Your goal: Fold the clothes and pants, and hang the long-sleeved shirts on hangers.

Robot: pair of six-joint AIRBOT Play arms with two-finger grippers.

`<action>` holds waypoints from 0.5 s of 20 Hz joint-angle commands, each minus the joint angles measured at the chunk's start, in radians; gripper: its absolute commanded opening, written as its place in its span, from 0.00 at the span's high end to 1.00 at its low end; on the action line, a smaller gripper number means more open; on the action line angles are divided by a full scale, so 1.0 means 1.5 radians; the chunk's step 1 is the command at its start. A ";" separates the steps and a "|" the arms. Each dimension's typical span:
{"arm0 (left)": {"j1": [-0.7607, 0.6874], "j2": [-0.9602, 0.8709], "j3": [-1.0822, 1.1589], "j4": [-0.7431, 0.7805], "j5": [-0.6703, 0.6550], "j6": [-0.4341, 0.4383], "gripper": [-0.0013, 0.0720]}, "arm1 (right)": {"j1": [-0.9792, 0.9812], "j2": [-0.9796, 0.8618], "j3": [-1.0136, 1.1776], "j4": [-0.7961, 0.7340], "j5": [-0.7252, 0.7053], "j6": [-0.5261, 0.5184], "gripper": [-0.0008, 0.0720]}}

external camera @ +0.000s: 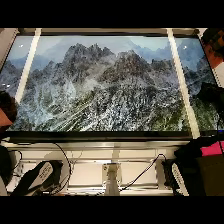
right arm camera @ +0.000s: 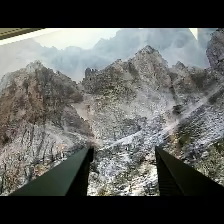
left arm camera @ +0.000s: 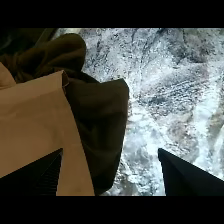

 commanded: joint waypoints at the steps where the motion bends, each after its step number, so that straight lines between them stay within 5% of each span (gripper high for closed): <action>1: 0.000 -0.030 0.001 0.037 0.006 0.000 0.00 | 0.000 0.000 0.001 0.000 0.000 0.000 0.36; 10: 0.054 -0.109 0.001 0.109 0.016 -0.018 0.00 | -0.001 0.000 0.001 0.000 0.000 0.000 0.36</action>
